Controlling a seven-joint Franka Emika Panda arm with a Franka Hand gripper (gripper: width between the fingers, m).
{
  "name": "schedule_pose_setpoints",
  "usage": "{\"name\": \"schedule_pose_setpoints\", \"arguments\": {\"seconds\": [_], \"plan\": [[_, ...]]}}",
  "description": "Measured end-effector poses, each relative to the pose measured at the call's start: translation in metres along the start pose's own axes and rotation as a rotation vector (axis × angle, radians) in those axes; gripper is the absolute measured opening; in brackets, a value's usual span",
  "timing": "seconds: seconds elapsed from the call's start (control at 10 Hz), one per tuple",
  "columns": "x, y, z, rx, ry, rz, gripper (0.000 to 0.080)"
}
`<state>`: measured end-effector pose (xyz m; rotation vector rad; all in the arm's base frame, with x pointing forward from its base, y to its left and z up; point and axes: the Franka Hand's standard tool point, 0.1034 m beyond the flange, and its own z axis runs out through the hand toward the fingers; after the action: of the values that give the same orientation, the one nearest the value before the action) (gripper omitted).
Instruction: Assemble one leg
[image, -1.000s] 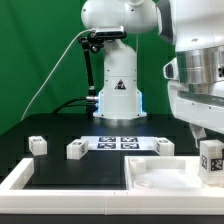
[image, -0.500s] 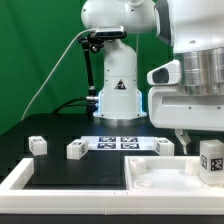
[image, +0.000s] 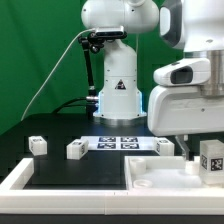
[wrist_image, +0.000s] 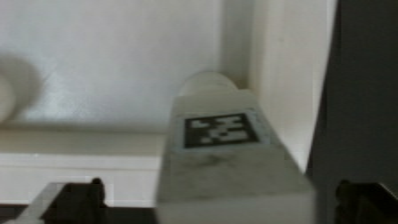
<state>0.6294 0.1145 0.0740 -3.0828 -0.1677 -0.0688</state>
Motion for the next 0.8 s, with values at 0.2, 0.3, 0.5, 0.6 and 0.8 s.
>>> {"name": "schedule_pose_setpoints", "arguments": {"seconds": [0.2, 0.3, 0.5, 0.6, 0.8], "plan": [[-0.0001, 0.0004, 0.0004, 0.0, -0.001, -0.018, 0.0648], [-0.0003, 0.0007, 0.0009, 0.0, -0.002, -0.018, 0.0648], [-0.0005, 0.0007, 0.0013, -0.001, -0.002, -0.017, 0.0341], [-0.0006, 0.0005, 0.0014, 0.0, -0.003, -0.006, 0.029], [-0.0007, 0.0003, 0.0017, 0.001, -0.003, 0.045, 0.029]]}}
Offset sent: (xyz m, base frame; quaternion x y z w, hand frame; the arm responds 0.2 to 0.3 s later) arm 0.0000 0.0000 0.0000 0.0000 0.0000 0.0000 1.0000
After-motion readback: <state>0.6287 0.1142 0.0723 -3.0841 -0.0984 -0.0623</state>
